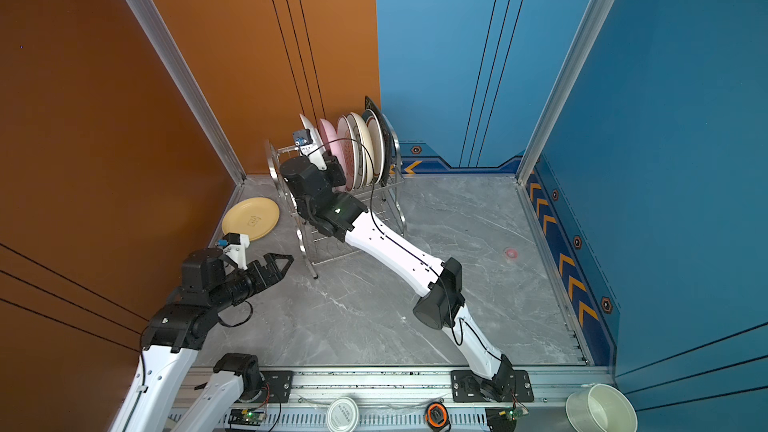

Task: Load the plates into the dish rack
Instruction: 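Lower the white plate into the rack slot beside the pink plate with the right gripper, then withdraw the open right gripper from the rack while the left nears the yellow plate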

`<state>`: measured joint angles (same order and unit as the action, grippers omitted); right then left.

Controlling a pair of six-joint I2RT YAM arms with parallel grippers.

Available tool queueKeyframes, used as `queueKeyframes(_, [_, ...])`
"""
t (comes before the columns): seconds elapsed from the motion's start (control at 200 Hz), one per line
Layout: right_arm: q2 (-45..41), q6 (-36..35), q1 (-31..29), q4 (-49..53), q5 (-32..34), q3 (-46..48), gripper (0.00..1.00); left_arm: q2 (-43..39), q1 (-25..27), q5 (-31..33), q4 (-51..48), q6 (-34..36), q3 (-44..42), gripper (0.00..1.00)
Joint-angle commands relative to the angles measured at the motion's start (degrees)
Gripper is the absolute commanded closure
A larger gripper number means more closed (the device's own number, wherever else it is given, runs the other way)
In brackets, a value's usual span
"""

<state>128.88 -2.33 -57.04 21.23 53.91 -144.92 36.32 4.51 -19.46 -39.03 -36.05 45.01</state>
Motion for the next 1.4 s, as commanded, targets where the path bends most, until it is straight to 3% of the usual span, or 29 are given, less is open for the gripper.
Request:
queueKeyframes(0.0, [0.06, 2.88, 0.96, 1.01, -0.96, -0.98, 1.0, -0.45, -0.21, 1.13, -0.7, -0.51, -0.79, 0.02])
queueKeyframes(0.06, [0.23, 3.37, 1.14, 1.56, -1.25, -1.02, 1.0, -0.53, -0.17, 1.12, -0.7, -0.66, -0.79, 0.02])
queueKeyframes(0.16, [0.13, 4.16, 1.14, 2.61, -1.59, -0.99, 0.88, -0.52, -0.15, 1.24, -0.7, -0.69, -0.64, 0.02])
queueKeyframes(0.355, [-1.15, 3.7, 0.83, 3.38, -1.51, -0.78, 0.81, -0.5, -0.12, 1.47, -0.7, -0.79, -0.29, 0.02])
queueKeyframes(0.631, [-5.43, 3.16, -0.5, 3.74, -1.09, 2.89, 0.58, -0.52, -0.12, 1.92, -0.7, -0.77, -0.16, 0.02])
queueKeyframes(1.111, [-14.28, 2.84, -4.88, 3.73, -0.52, 9.05, 0.38, -0.74, -0.12, 2.66, -0.7, -0.6, 0.35, 0.02])
queueKeyframes(1.396, [-24.16, 8.19, -8.08, 5.83, -2.25, 18.71, 0.31, 0.39, -0.55, 4.5, -0.7, -0.09, 0.68, 0.02])
